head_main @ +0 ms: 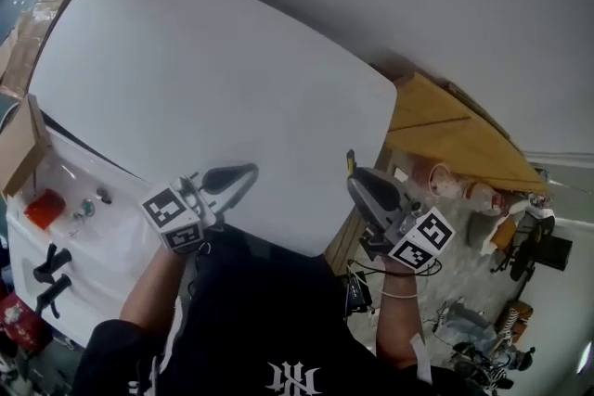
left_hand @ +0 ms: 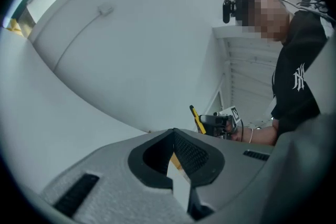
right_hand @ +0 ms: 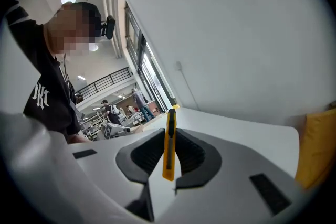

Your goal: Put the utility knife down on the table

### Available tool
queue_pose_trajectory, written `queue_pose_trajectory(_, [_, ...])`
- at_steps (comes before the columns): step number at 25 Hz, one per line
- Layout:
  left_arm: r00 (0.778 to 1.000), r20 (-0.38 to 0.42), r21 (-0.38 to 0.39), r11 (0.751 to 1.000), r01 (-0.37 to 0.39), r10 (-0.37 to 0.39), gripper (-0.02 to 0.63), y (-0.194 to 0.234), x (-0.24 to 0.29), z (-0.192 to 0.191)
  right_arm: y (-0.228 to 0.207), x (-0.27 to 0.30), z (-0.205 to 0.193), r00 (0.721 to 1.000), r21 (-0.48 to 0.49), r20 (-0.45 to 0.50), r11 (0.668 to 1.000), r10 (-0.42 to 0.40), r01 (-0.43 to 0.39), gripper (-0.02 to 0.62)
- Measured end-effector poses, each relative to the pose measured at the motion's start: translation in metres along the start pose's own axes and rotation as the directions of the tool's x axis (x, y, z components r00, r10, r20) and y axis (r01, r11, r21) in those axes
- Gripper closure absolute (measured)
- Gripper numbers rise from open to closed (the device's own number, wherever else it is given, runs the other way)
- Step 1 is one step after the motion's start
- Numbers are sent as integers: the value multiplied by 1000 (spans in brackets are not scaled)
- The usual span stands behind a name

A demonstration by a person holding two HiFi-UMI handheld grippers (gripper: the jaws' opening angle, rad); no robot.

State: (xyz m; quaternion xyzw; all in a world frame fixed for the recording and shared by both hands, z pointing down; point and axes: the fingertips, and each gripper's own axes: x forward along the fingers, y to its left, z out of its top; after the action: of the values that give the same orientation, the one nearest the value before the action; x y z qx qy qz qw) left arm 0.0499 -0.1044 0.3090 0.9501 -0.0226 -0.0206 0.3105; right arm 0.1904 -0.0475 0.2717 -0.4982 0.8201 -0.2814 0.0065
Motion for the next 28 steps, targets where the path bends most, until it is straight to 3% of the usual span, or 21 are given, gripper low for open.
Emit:
queue_pose_trajectory(4, [990,-59,13,991,-131,131,601,39,11,-36,-50,41,-50,993,26,-97,998,62,-60,541])
queue_pose_trajectory(10, [959,-80,85,960,-265,272,601,78,33,-66,-116,110,-117,955,-42,-269,989,126,-142,541])
queue_pose_trajectory(17, [939,-99,106,942,-320,330,601,113,12,-100,-113,166,-162,909,-162,-394,964,134,-212,541])
queue_pose_trajectory(21, [927,-104,174,924,-340,361,601,125,11,-101,-105,183,-174,881,-246,-461,940,102,-238,541])
queue_pose_trajectory(25, [914,-117,251,902,-352,389,601,132,9,-105,-104,203,-190,874,-333,-481,910,61,-247,541])
queue_pose_trajectory(28, [913,-120,260,900,-350,389,601,139,9,-110,-111,210,-203,858,-365,-513,896,31,-252,541])
